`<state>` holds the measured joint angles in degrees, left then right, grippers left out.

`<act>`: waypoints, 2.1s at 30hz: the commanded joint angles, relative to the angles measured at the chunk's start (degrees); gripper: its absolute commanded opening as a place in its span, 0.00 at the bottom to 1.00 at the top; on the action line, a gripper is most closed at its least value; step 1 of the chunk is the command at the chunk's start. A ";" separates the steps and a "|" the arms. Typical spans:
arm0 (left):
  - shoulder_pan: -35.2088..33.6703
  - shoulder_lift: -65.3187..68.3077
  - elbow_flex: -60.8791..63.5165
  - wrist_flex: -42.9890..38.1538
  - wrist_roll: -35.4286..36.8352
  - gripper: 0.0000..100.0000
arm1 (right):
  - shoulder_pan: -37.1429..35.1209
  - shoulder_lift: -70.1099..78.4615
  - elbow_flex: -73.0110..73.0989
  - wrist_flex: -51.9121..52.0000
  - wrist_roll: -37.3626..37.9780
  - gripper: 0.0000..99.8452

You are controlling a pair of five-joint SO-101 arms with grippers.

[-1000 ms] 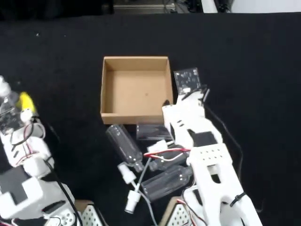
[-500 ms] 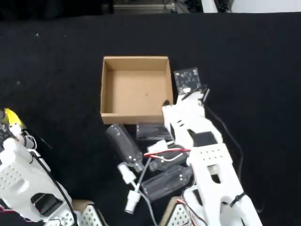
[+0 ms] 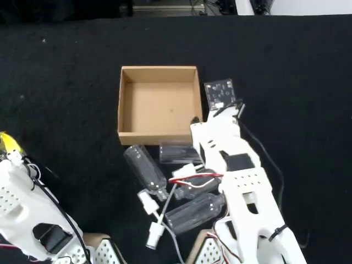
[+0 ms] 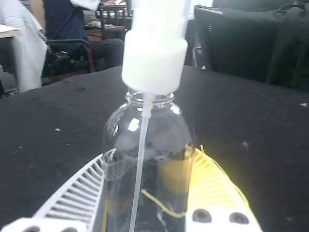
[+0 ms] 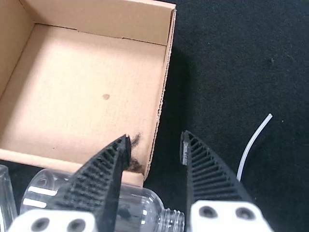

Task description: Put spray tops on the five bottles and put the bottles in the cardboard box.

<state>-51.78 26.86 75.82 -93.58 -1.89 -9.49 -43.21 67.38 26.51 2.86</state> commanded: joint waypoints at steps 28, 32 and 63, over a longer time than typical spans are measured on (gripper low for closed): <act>-1.63 0.26 -7.25 -0.79 3.52 0.03 | 1.14 -2.33 0.31 -1.67 0.26 0.16; -1.54 0.26 -5.58 -0.79 3.25 0.03 | 1.14 -2.24 0.31 -1.67 0.26 0.16; -1.98 7.38 -5.67 -5.80 3.52 0.29 | 1.14 -2.24 0.40 -1.58 0.26 0.16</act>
<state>-53.54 34.33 69.67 -97.80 1.01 -9.49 -43.21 68.00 26.51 2.86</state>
